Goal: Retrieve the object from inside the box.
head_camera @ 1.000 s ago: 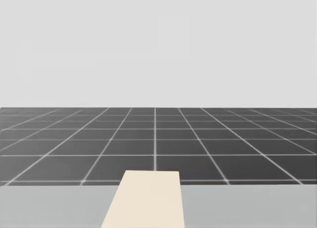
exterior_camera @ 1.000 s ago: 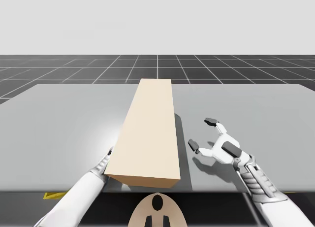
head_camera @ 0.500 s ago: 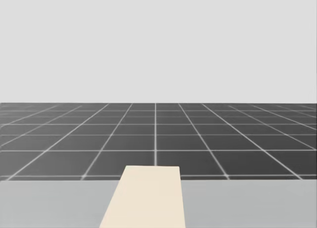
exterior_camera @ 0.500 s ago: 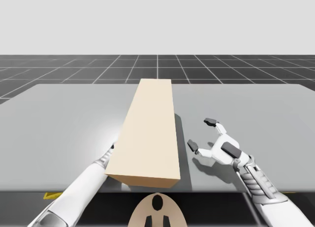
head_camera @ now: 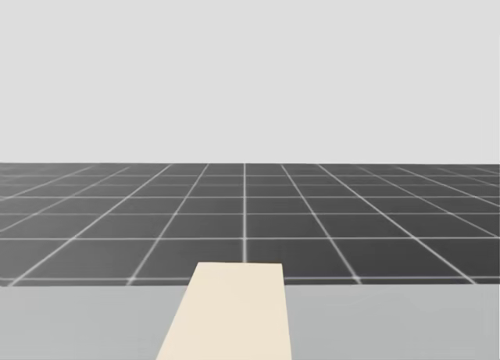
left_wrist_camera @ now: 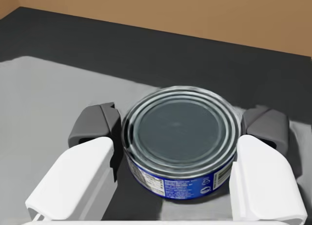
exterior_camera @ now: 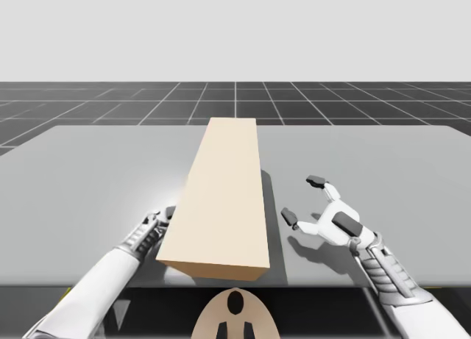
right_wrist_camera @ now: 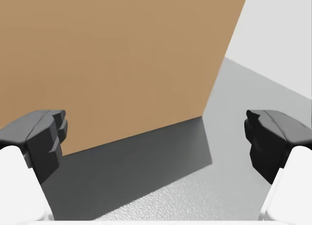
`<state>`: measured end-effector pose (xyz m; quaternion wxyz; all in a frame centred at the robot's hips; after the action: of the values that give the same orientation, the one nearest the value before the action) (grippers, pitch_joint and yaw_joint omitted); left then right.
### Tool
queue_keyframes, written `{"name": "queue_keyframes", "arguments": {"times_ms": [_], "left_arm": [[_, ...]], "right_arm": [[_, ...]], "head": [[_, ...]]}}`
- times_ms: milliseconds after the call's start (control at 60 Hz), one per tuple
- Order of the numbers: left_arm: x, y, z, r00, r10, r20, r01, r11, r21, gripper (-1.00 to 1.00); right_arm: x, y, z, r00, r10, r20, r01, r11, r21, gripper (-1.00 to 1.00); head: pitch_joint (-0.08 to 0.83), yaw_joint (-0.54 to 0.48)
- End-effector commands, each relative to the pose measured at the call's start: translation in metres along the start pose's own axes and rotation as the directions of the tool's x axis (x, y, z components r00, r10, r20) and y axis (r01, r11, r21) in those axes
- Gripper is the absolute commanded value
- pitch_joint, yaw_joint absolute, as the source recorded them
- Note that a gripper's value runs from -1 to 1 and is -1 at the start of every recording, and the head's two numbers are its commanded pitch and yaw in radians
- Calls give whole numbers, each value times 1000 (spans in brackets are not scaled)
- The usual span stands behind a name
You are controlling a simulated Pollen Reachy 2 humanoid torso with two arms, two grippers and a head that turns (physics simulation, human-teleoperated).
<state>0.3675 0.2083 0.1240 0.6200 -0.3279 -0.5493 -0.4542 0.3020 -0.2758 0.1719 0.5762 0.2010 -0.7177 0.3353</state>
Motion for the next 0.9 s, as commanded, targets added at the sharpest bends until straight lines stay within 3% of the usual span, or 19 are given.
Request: {"name": "queue_keyframes", "arguments": {"times_ms": [17, 517, 650, 900], "left_arm": [[5, 12, 36, 1000, -15, 17, 14, 997, 70, 1000], [20, 34, 131, 997, -32, 72, 11, 960, 278, 1000], [41, 47, 143, 995, -83, 57, 59, 938, 341, 1000], [90, 83, 161, 987, -126, 101, 64, 881, 470, 1000]], "right_arm": [[1, -1, 1, 1000, 1, 3, -1, 1000, -3, -1000], [3, -4, 3, 1000, 0, 12, 0, 1000, -16, -1000], [3, -4, 3, 1000, -1, 12, 1, 1000, -16, -1000], [3, -6, 3, 1000, 1, 13, -1, 1000, -19, -1000]], "head": [[-2, -14], [-17, -20], [-18, -19], [-15, -23]]}}
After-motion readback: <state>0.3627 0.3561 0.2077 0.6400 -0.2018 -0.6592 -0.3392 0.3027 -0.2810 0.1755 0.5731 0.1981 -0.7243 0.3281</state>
